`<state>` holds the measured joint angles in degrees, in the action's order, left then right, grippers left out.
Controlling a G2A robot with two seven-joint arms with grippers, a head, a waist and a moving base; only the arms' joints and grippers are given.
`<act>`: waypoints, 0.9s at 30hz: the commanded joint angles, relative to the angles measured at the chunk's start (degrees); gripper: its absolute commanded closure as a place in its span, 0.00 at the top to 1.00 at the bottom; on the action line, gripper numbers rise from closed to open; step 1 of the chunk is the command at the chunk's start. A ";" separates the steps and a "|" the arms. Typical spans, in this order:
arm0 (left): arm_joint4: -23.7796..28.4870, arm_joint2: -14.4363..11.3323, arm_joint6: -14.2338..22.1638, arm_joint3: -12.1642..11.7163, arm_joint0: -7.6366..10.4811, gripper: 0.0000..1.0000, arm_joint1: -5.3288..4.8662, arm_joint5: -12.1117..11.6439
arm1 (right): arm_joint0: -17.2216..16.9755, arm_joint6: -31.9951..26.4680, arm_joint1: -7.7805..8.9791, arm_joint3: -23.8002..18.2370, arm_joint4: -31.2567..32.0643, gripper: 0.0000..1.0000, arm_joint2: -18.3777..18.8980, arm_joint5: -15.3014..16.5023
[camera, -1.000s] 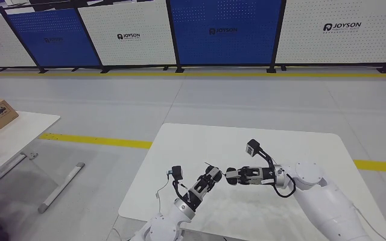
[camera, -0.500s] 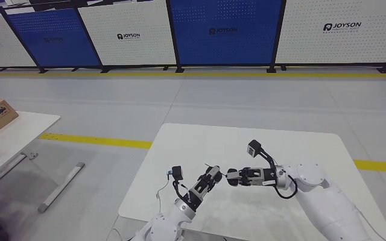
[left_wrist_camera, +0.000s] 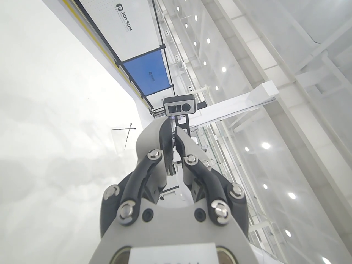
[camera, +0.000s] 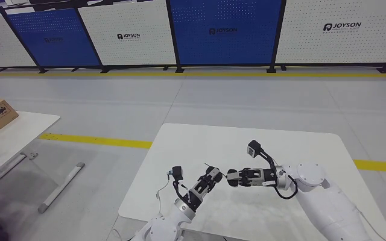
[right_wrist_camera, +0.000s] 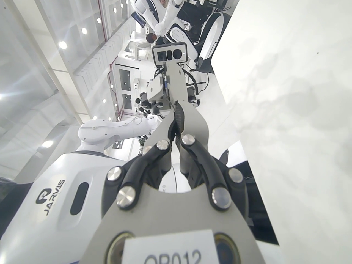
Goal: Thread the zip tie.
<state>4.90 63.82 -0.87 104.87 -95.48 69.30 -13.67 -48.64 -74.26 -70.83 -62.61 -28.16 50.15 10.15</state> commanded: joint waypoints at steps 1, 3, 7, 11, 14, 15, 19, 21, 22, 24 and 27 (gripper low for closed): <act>-0.01 0.04 0.10 0.01 -0.04 0.00 0.01 0.01 | 0.00 0.00 0.00 0.00 -0.01 0.00 0.00 0.01; -0.06 0.07 0.18 0.03 -0.09 0.00 0.01 -0.03 | 0.00 0.00 0.00 0.00 -0.01 0.00 0.00 0.01; -0.35 0.11 0.30 0.04 -0.21 0.00 0.01 -0.15 | 0.00 0.00 0.00 0.00 -0.01 0.00 0.00 0.01; -0.65 0.12 0.23 0.01 -0.28 0.00 0.03 -0.23 | 0.00 0.00 0.00 0.00 -0.01 1.00 0.00 0.01; -0.76 0.09 -0.19 0.00 -0.35 0.00 0.08 -0.12 | -0.71 1.33 0.04 -0.89 0.27 1.00 0.09 0.00; -0.69 0.08 -0.43 0.01 -0.35 0.00 0.11 -0.01 | -0.99 1.59 0.14 -1.20 0.34 1.00 0.36 -0.13; -0.40 0.10 -2.27 0.07 -0.05 0.00 0.31 1.02 | -2.79 1.75 0.98 -2.12 -0.72 1.00 3.11 0.78; -1.36 0.26 -5.48 0.07 0.22 0.00 0.50 1.87 | -3.85 1.76 1.59 -2.40 -1.09 1.00 5.02 1.43; -1.99 -0.40 -6.65 -0.05 0.39 0.00 0.68 2.31 | -4.77 1.44 2.03 -2.88 -1.36 1.00 6.32 1.98; -2.12 -0.99 -8.19 -0.29 0.78 0.00 0.92 3.89 | -6.44 1.08 2.71 -3.70 -2.24 1.00 8.59 3.19; -3.86 -2.58 -12.53 -0.77 1.82 0.00 1.51 7.09 | -9.71 0.52 3.77 -5.26 -4.23 1.00 12.32 5.07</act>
<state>1.71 61.93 -11.67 104.38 -94.08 70.59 -7.89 -57.14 -73.72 -67.39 -67.38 -31.65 61.06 14.71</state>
